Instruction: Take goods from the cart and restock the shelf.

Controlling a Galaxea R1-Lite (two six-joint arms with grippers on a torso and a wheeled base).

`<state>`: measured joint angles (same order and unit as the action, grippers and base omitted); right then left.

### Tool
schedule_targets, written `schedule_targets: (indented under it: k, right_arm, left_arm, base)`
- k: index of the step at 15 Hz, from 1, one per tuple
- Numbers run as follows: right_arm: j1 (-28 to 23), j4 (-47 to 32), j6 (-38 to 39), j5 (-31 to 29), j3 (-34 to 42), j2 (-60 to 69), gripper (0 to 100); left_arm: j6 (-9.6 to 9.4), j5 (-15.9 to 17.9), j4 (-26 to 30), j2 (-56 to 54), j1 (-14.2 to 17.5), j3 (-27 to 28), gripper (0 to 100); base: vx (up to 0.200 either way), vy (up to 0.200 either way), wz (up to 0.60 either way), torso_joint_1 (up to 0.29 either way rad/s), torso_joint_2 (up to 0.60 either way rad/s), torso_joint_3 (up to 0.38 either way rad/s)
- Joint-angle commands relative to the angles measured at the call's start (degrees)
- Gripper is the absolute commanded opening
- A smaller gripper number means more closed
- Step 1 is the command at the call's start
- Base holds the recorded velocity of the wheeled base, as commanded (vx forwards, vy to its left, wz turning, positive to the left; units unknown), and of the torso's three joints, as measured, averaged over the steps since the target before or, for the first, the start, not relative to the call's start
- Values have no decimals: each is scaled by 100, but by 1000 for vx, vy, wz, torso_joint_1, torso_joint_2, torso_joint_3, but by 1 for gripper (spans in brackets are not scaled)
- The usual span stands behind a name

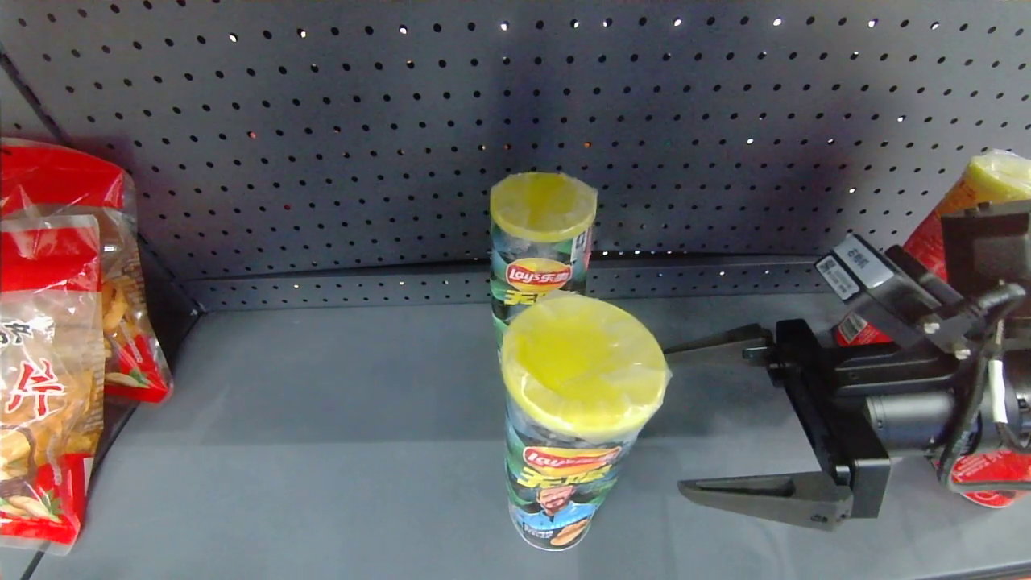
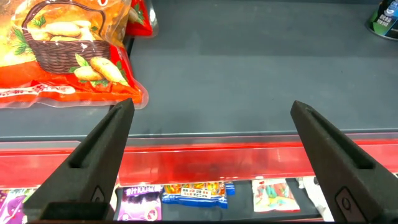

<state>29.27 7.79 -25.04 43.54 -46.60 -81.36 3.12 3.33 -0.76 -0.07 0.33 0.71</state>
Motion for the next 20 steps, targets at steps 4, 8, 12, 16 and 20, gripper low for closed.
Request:
schedule_targets:
  k: [4,8,12,16,20]
  right_arm:
    - [193,12,-10,-30,46,-301,100]
    - [246,30,-10,-92,-77,-565,100]
    - [246,56,-1,-101,-156,-706,100]
    - [246,47,-1,-171,-358,-864,100]
    - [246,47,-1,-171,-367,-890,100]
  left_arm:
    - [4,1,-4,7,2,0,100]
    - [4,1,-4,7,2,0,100]
    - [4,1,-4,7,2,0,100]
    - [4,1,-4,7,2,0,100]
    - [4,1,-4,7,2,0,100]
  base:
    - [0,0,0,0,0,0]
    - [0,0,0,0,0,0]
    - [0,0,0,0,0,0]
    - [0,0,0,0,0,0]
    - [0,0,0,0,0,0]
